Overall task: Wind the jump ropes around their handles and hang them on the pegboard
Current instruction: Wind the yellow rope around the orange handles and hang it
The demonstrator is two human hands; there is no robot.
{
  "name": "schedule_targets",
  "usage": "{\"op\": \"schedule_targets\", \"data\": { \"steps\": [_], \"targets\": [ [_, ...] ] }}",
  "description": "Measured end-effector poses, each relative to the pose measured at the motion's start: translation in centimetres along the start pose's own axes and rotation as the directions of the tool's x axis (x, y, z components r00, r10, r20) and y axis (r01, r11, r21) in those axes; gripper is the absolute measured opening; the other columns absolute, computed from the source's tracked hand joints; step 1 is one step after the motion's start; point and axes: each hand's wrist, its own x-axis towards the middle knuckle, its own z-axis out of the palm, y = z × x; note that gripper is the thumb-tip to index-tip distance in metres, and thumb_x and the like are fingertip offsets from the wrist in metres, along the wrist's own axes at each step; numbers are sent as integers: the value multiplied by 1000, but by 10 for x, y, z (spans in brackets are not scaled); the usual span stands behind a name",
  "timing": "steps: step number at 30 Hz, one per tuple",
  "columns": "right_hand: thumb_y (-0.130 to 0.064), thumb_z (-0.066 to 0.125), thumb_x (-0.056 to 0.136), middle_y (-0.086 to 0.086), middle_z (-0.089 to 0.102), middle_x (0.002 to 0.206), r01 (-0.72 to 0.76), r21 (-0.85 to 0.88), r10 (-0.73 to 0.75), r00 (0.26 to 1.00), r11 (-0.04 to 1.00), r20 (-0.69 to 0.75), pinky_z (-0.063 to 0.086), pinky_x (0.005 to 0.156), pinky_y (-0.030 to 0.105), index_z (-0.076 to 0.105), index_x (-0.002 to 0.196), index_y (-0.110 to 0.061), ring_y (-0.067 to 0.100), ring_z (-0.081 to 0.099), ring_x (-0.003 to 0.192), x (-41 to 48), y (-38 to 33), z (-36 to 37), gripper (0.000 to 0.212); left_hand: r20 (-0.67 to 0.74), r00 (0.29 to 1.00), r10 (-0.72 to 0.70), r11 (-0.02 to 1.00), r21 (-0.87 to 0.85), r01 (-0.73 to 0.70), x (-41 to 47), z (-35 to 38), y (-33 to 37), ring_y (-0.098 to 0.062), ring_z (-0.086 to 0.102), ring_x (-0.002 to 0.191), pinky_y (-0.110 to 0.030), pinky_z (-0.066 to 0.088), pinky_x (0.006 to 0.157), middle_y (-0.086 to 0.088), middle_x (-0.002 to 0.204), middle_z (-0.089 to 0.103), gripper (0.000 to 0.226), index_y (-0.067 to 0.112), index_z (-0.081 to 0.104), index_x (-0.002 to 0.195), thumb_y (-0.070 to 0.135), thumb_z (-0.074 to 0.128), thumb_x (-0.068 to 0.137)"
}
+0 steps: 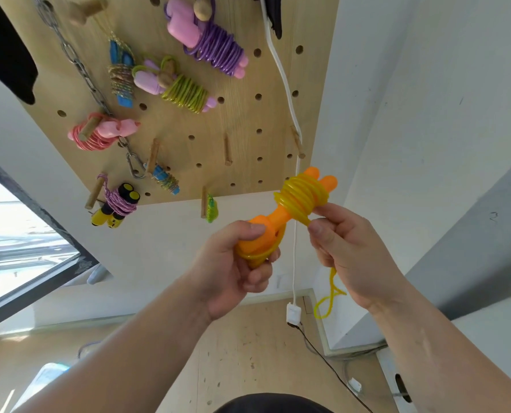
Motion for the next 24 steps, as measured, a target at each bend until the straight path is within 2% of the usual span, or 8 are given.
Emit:
{"op": "schedule_targets", "data": {
  "steps": [5, 9, 12, 14, 16, 18, 20, 24],
  "targets": [
    [-31, 61, 92, 23, 22, 65, 11, -16, -9, 994, 1000, 110, 20, 48, 26, 72, 106, -38, 15, 23, 53, -1, -7, 5, 19, 247, 956, -161, 962, -177, 208, 1, -4, -10, -16, 46, 38, -18, 34, 41, -11, 69, 50, 62, 5, 66, 97, 46, 86, 55],
    [-35, 72, 86, 9, 29, 59, 24, -12, -23, 997, 1000, 71, 26, 49, 22, 72, 100, -29, 15, 25, 53, 1, -4, 7, 15, 320, 930, -178, 947, -202, 250, 2, -6, -15, -23, 55, 42, -20, 40, 43, -14, 70, 55, 61, 4, 65, 100, 53, 78, 66],
    [-28, 73, 88, 3, 31, 58, 22, -20, -23, 999, 1000, -46, 36, 53, 10, 68, 108, -12, 9, 31, 50, 1, 1, 9, 27, 46, 988, -144, 989, 21, 143, 3, 7, -9, -32, 63, 55, -29, 47, 48, -26, 86, 68, 66, 1, 64, 106, 61, 60, 78],
    [-32, 69, 83, 4, 28, 59, 10, -44, -16, 991, 999, -131, 36, 52, 10, 66, 113, -11, 10, 28, 51, 0, 5, 12, 37, -271, 957, 106, 959, 282, -26, 5, 11, -12, -34, 67, 67, -36, 51, 56, -22, 99, 72, 60, 9, 63, 114, 60, 59, 83],
    [-38, 69, 82, 10, 25, 63, 2, -69, -17, 978, 998, -210, 32, 50, 13, 67, 113, -14, 12, 25, 52, -1, 7, 14, 39, -320, 828, 459, 749, 641, -167, 4, 10, -17, -25, 70, 83, -33, 55, 67, -4, 106, 71, 60, 28, 57, 114, 67, 69, 70],
    [-45, 67, 84, 11, 25, 64, -8, -68, -10, 964, 998, -264, 26, 51, 22, 69, 109, -16, 13, 24, 53, -2, 8, 15, 38, -115, 772, 625, 357, 922, -152, 2, 6, -24, -10, 60, 99, -26, 50, 82, 15, 118, 61, 77, 40, 44, 121, 68, 79, 60],
    [-48, 66, 85, 7, 27, 62, -22, -43, 9, 957, 999, -289, 25, 53, 28, 71, 104, -17, 14, 25, 53, -4, 8, 19, 37, 48, 721, 691, 67, 989, -130, 6, 3, -31, -11, 50, 116, -27, 42, 95, 13, 132, 50, 95, 36, 35, 135, 57, 88, 60],
    [-50, 68, 82, 5, 28, 61, -39, -4, 36, 965, 999, -261, 23, 52, 30, 72, 102, -17, 15, 24, 55, -8, 4, 29, 38, 219, 500, 838, -195, 976, -101, 15, 1, -30, -24, 60, 103, -33, 49, 85, -5, 118, 61, 81, 11, 52, 125, 32, 94, 59]
  ]
}}
